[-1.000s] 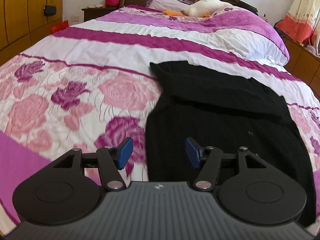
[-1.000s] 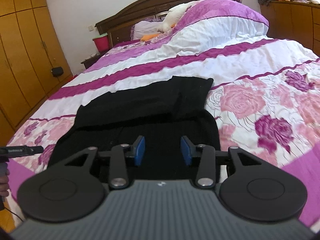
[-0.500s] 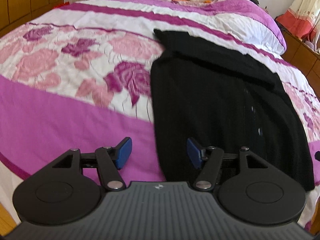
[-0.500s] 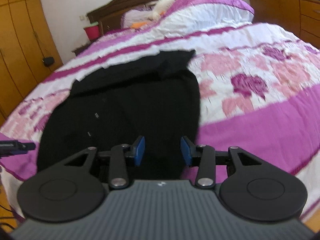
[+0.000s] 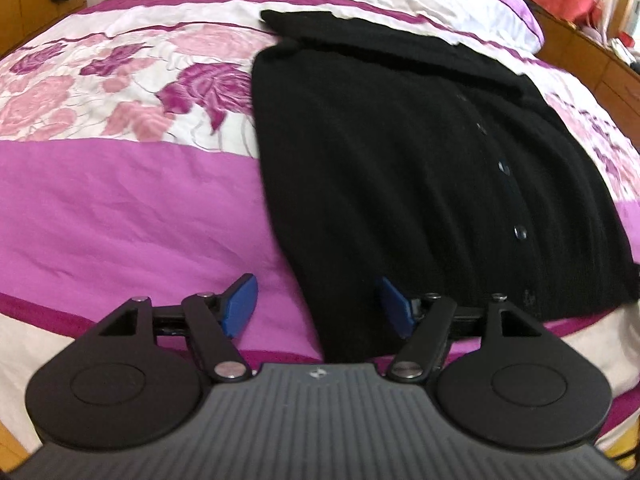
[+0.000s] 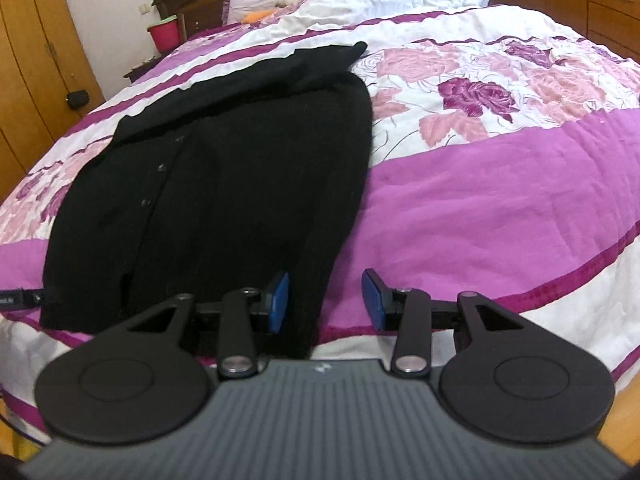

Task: Fold small clothes
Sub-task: 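Open both grippers and move them to the cardigan's hem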

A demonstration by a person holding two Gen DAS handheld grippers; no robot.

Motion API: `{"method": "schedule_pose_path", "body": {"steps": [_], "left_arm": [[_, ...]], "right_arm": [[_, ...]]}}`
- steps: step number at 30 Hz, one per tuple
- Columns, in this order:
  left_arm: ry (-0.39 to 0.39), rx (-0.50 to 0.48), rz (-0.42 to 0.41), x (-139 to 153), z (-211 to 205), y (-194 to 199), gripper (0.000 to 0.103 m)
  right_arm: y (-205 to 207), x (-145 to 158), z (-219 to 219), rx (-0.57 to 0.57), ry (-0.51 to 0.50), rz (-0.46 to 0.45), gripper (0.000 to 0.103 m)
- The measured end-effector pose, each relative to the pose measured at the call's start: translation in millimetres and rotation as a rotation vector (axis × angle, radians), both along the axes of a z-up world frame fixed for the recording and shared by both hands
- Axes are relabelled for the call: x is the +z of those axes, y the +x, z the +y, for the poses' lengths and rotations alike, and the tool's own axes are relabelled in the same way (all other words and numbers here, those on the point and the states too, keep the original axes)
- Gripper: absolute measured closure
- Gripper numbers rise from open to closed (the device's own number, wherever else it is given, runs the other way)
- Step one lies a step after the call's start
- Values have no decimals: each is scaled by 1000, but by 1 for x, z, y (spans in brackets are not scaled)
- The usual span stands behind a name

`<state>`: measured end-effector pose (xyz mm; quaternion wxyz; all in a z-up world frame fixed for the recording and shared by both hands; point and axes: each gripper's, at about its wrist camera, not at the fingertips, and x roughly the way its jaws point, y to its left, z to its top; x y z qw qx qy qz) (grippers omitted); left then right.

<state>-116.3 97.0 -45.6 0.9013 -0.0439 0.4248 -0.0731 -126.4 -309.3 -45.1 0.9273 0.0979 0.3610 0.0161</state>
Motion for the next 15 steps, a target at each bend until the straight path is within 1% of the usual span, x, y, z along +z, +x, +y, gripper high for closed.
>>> {"method": "schedule_pose_path", "body": {"steps": [4,9,13,15], "left_arm": [[10,-17,-9,-5,-7,1,29],[13,-28,-14,-10,-13,9,29],[3,-18,11,-13,-14,16,29],[3,-29,29,-11,-13,20,29]], "right_arm": [[0,-2,1,7,8,-1,58],[-3,-3,-2,6,53,-7,56],[-3,-3,-2,9,59,-3,56],[-2,-4,-2,10,63,-2,56]]}}
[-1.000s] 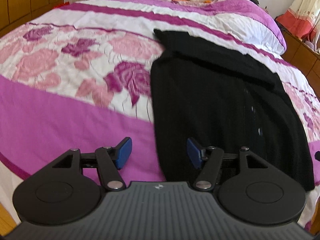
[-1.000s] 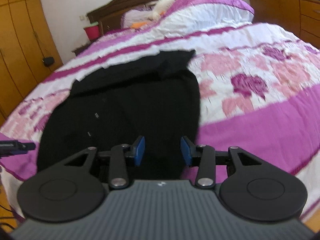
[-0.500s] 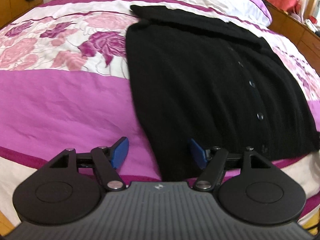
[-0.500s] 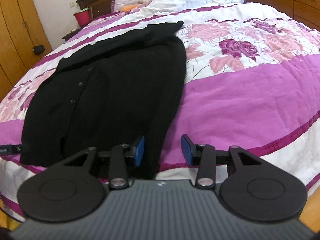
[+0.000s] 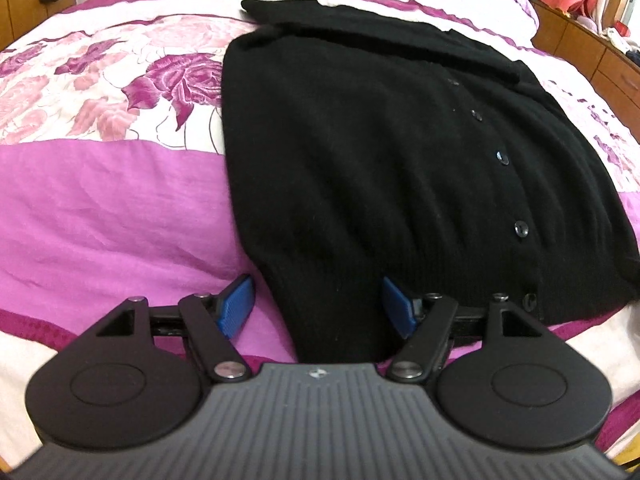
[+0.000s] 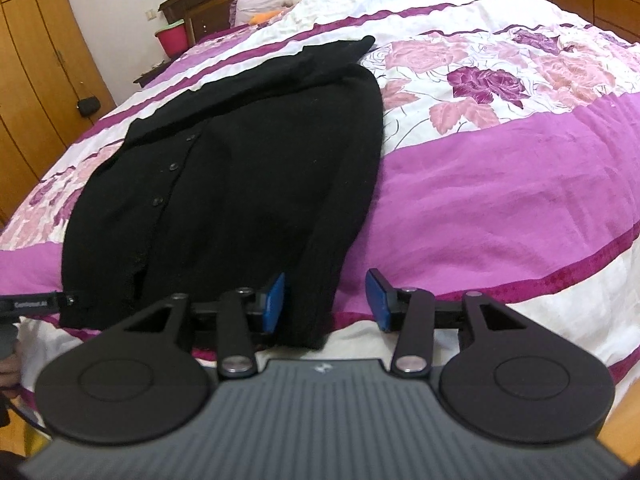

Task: Fold small clothes
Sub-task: 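Open both grippers and move them to the cardigan's hem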

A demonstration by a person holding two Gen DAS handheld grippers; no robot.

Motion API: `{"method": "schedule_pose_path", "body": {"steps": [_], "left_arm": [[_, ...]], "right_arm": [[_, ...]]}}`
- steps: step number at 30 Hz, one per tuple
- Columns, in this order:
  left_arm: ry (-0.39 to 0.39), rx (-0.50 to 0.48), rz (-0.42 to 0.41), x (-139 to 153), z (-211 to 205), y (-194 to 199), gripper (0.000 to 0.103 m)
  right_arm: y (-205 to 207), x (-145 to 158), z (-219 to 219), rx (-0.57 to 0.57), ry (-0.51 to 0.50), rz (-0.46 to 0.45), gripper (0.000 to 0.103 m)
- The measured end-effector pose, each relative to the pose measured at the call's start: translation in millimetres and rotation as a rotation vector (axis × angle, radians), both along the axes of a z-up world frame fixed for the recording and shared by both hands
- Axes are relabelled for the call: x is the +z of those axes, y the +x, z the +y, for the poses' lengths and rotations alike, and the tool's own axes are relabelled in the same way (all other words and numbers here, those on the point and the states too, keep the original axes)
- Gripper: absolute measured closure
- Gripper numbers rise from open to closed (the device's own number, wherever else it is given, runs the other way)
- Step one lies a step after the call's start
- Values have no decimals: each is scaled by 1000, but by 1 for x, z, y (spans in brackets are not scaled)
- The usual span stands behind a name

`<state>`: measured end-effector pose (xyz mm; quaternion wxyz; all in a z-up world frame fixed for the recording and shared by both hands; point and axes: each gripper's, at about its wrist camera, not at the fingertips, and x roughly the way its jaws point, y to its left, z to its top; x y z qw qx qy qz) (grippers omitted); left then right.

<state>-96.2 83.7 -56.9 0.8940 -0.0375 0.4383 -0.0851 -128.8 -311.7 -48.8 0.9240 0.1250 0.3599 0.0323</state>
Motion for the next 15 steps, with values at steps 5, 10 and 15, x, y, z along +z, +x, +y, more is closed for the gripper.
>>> {"method": "schedule_pose_path", "body": {"steps": [5,10,15], "left_arm": [[-68,30,40,13,18,7,31],[-48,32,35,7,22,8,31],[9,-32,5,-1,6,3,30]], "right_arm": [[3,-4,-2,-1,15,-1,56],[2,-9,-6,9,36,-19,56],[-1,-10,-7,18,45,-26,56]]}}
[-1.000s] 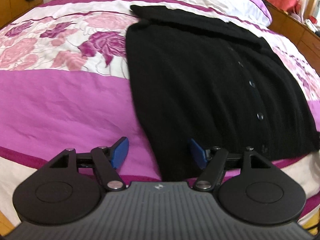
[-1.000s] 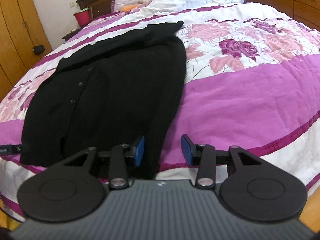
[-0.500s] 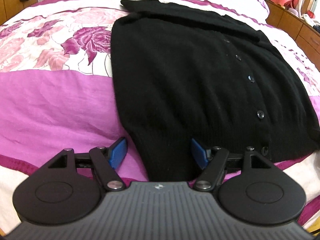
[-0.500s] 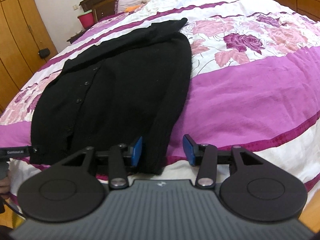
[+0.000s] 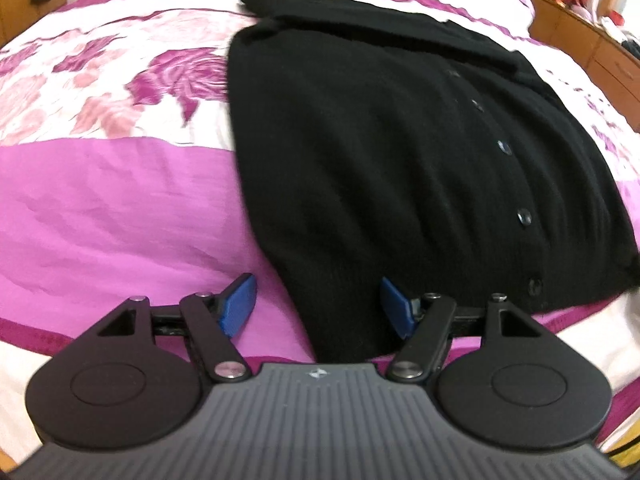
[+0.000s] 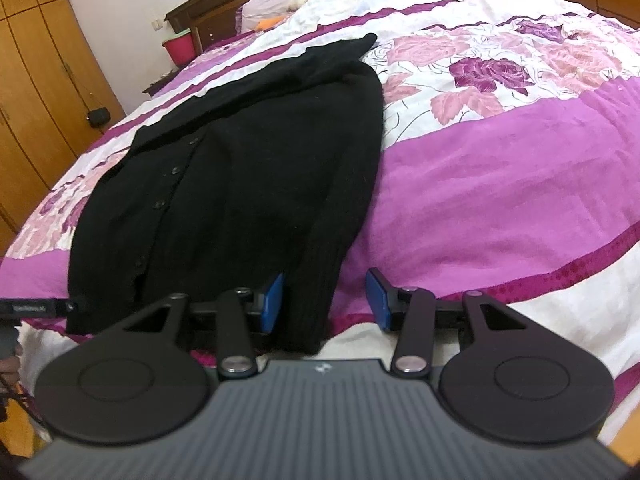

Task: Fold small clothes
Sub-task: 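Open both grippers and move them to the cardigan's hem, then grasp the black cardigan's hem with both grippers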

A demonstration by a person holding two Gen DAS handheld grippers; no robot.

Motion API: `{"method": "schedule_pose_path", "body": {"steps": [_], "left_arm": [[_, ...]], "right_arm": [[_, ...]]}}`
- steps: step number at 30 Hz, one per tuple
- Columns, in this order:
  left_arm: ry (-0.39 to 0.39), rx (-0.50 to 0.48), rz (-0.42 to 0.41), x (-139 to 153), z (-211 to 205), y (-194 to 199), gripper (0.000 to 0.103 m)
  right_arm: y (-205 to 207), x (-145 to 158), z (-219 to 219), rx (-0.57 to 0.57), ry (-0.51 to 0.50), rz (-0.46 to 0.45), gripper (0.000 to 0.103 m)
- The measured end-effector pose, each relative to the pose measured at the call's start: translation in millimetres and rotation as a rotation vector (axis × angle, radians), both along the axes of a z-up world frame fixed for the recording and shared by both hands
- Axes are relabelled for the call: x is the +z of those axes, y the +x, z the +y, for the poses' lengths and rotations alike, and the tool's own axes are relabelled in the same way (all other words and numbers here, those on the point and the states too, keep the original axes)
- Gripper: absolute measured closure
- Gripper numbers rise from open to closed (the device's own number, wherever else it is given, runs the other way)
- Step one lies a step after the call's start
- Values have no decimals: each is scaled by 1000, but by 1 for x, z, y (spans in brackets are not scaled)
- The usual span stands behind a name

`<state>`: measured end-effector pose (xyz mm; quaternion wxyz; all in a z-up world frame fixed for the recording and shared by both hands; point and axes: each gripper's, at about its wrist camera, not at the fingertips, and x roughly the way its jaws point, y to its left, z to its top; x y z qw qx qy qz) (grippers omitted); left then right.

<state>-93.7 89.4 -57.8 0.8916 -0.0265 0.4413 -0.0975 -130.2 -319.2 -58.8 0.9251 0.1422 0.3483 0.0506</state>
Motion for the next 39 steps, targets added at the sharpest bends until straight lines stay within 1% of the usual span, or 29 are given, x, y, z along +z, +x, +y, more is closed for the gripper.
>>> {"method": "schedule_pose_path", "body": {"steps": [3,6,8,10,11,13,15,17,19,20,22,23,25,26,27,28,32,36,39], "left_arm": [[12,-9,-23,-4,-5,-5,31],[11,-4,-25,-5,-8,-6,31],[13,2,-26,-6,-11,-6,37],[13,7,-30,-6,-12,-9,51],[10,5,-29,-6,-13,-7,55],[-4,2,-24,-4,-15,-9,74],[-32,-1,-16,-2,-17,-10,81],[-46,12,-9,-2,-16,-11,81],[-66,24,2,-3,-13,-10,80],[-76,29,8,-3,-11,-9,80],[-104,42,21,-5,-7,-8,80],[-114,46,26,-6,-5,-8,80],[-130,53,29,-7,-2,-7,80],[-130,47,24,-7,-2,-8,82],[-140,44,15,-5,-1,-9,93],[-163,44,11,-3,1,-11,95],[-268,57,-25,10,16,-23,96],[-381,82,-93,31,32,-35,97],[-419,89,-150,46,38,-39,97]], "right_arm": [[1,0,1,10,-16,2,56],[4,1,3,15,-31,11,56],[6,0,5,15,-36,16,56],[6,-2,5,12,-35,18,55],[6,-2,6,13,-38,19,55],[6,-2,7,15,-41,18,54],[6,-2,6,21,-47,17,56],[6,-2,5,12,-46,16,61],[5,-1,2,9,-37,13,70],[5,-1,0,8,-28,10,72],[4,-1,-4,16,-1,4,81],[4,-1,-5,20,13,4,82],[4,-2,-6,35,39,-2,91],[4,-2,-6,41,48,-11,92],[4,-2,-6,43,49,-19,93],[3,-1,-6,45,53,-31,93],[-3,6,-10,39,113,-75,94],[-7,16,-17,28,188,-129,94],[-8,25,-23,14,238,-171,94]]}}
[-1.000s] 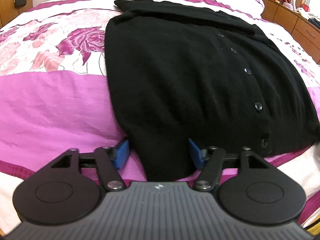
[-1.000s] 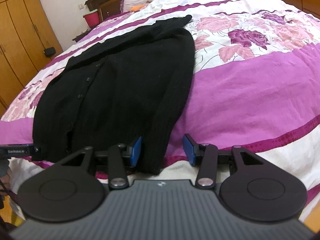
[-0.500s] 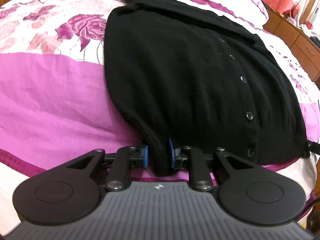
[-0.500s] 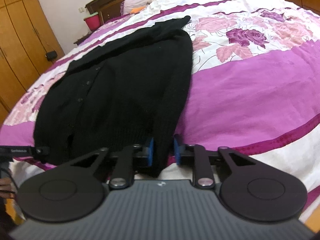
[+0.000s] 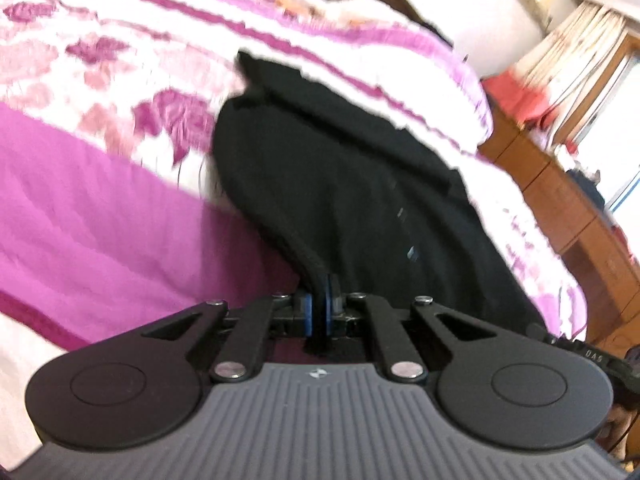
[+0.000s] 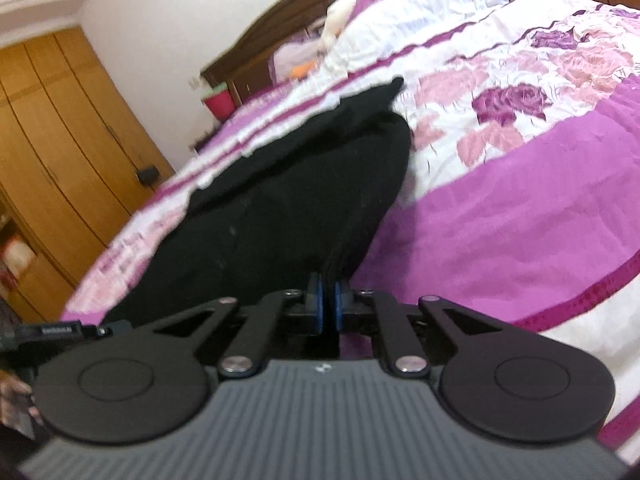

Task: Fold small clothes
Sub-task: 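Grasp the black cardigan's hem with both grippers, then lift the hem and fold it over toward the collar with both grippers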

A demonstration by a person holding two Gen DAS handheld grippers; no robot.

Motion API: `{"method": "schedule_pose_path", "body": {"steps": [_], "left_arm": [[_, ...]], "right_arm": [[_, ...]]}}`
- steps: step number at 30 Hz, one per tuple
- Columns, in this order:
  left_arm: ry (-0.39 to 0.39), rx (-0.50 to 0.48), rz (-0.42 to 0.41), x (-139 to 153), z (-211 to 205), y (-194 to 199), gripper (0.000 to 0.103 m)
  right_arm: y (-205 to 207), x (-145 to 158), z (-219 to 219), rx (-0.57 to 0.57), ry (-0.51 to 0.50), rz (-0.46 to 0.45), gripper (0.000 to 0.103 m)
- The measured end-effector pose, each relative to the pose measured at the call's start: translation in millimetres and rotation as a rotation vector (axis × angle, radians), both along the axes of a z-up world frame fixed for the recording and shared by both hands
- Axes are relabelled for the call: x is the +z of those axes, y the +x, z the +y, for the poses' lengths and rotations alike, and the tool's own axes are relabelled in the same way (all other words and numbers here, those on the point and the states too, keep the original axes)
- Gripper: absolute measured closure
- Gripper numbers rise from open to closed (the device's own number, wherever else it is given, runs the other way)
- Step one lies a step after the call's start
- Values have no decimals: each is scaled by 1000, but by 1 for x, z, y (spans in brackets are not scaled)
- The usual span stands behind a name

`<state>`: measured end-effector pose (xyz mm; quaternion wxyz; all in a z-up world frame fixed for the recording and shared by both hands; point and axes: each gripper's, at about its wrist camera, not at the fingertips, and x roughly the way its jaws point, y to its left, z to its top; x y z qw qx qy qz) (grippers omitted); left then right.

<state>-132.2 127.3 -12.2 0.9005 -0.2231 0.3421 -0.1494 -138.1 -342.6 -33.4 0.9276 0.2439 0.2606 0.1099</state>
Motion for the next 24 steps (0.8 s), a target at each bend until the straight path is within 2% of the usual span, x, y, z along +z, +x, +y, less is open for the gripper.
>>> {"method": "schedule_pose_path", "body": {"steps": [3,7,11,14,18,24], "left_arm": [[-41,4,-28,13,0,0,97],[-57,13,-66,27,-4,3,97],[-97,39,-90,44,-3,4,97],[-123,75,-128,60,-1,5,97],[-205,162,-141,76,-1,17,97],[-236,232,-193,106,-9,48,97]], "right_arm": [[0,12,-2,-14,13,-43,94],[3,24,-4,-22,15,-81,94],[7,36,-9,-50,74,-131,95],[12,44,-10,-77,118,-166,95],[23,55,-8,-130,158,-215,95],[53,75,-7,-198,212,-278,95]]}}
